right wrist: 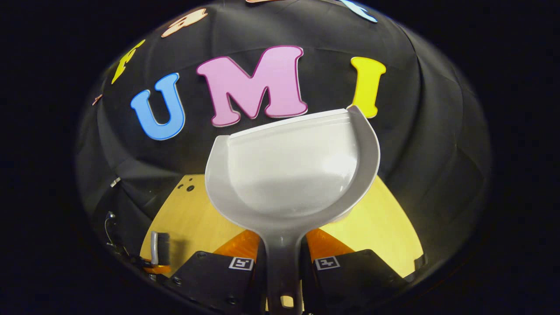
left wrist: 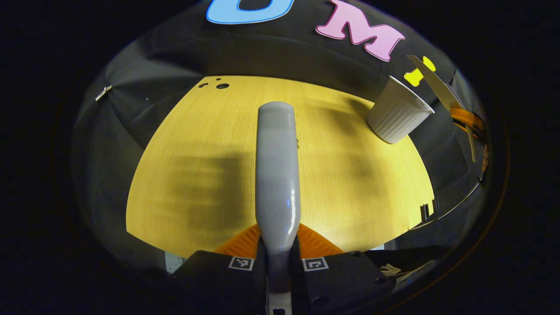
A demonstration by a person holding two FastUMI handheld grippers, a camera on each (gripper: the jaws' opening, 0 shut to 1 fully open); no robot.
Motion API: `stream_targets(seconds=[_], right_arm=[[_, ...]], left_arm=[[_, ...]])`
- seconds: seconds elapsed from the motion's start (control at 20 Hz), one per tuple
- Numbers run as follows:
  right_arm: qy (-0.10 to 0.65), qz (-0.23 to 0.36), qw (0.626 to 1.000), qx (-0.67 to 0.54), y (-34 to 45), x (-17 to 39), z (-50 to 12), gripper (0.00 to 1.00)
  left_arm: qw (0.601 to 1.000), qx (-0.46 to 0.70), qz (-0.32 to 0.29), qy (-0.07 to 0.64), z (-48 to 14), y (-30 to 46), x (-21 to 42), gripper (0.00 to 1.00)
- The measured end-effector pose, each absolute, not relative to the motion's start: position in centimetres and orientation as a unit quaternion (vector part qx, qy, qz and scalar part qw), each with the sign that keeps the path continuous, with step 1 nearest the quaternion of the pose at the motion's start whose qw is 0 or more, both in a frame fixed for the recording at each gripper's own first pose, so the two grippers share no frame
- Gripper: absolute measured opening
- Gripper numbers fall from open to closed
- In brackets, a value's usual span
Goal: Pick up the small broom and dustpan from the desktop, sweep the trash into the dustpan with the broom, and then empty the trash into the garbage bin.
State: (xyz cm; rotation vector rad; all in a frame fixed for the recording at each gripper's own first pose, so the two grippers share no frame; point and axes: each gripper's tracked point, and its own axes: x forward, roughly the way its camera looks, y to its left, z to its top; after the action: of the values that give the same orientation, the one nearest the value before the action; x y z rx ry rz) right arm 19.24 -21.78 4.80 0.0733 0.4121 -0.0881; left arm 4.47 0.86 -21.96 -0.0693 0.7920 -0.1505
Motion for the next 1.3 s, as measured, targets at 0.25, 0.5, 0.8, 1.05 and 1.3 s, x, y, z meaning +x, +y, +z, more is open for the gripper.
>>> stream_targets(seconds=[0.25, 0.5, 0.8, 1.05, 1.3], right_arm=[[0.274, -0.028, 0.96, 0.054, -17.8, 15.7, -2.9, 0.36], [0.363, -0.021, 0.929, 0.073, -16.0, 13.8, -12.2, 0.36], [0.44, -0.014, 0.896, 0.067, -15.2, 14.4, -20.9, 0.36], [0.472, -0.003, 0.881, 0.036, -14.5, 15.3, -23.5, 0.36], [0.484, -0.002, 0.873, 0.062, -14.3, 15.0, -22.4, 0.3]], left_arm=[[0.919, 0.015, -0.078, 0.386, -23.8, 2.1, 7.3, 0.26], [0.914, 0.018, -0.087, 0.396, -26.0, 0.8, 9.7, 0.3], [0.896, 0.028, -0.077, 0.437, -28.4, 0.1, 11.6, 0.27], [0.878, 0.046, -0.055, 0.472, -29.4, 0.2, 11.9, 0.27], [0.866, 0.079, -0.055, 0.491, -30.1, 0.6, 11.9, 0.29]])
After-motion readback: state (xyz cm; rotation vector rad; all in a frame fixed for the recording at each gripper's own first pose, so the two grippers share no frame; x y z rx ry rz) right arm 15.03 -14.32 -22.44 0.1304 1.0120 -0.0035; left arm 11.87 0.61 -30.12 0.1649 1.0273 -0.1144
